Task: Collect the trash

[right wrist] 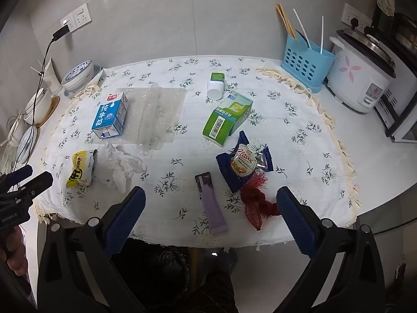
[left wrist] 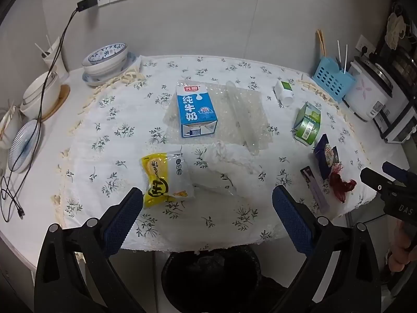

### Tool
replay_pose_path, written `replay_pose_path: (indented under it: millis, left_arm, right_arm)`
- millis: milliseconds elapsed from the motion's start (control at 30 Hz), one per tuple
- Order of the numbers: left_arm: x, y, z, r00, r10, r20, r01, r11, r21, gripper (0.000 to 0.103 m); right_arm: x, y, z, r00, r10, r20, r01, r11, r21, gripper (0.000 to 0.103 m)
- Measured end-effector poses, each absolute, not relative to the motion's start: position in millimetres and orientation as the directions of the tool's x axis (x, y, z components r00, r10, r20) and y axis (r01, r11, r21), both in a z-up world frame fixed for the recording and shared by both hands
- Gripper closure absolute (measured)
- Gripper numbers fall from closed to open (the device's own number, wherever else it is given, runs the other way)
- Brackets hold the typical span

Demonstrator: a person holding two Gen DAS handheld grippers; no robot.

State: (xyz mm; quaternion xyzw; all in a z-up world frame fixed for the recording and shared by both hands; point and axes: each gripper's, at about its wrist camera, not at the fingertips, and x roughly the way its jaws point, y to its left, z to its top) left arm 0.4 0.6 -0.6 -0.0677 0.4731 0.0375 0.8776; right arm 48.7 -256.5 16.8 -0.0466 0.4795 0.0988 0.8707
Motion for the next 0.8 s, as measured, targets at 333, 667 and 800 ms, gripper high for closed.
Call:
replay_pose_path:
  millis: [333, 667, 800]
  left_arm:
    - [-1, -4, -1, 0.543, 0.002, -0.840, -0.141, 0.986, -0.089, 0.006]
    - [0, -1, -5, 0.532, -0.022, -0.847, -0.133, 0.985, -0.109, 0.006]
    - [1, 0, -6, 0.526, -0.015, -0.850, -0.140, 0.985, -0.104, 0.006]
  right_arm:
    - [48, -253, 13, 0.516, 0.114, -0.849, -0.211, 0.977, 0.003, 0.007]
    - [51, -258, 11, 0.503, 0.124, -0.855, -0.211, 0.977, 0.017, 0.007]
    - [51, -258, 11, 0.502, 0.125, -0.856, -0.211, 0.977, 0.019, 0.007]
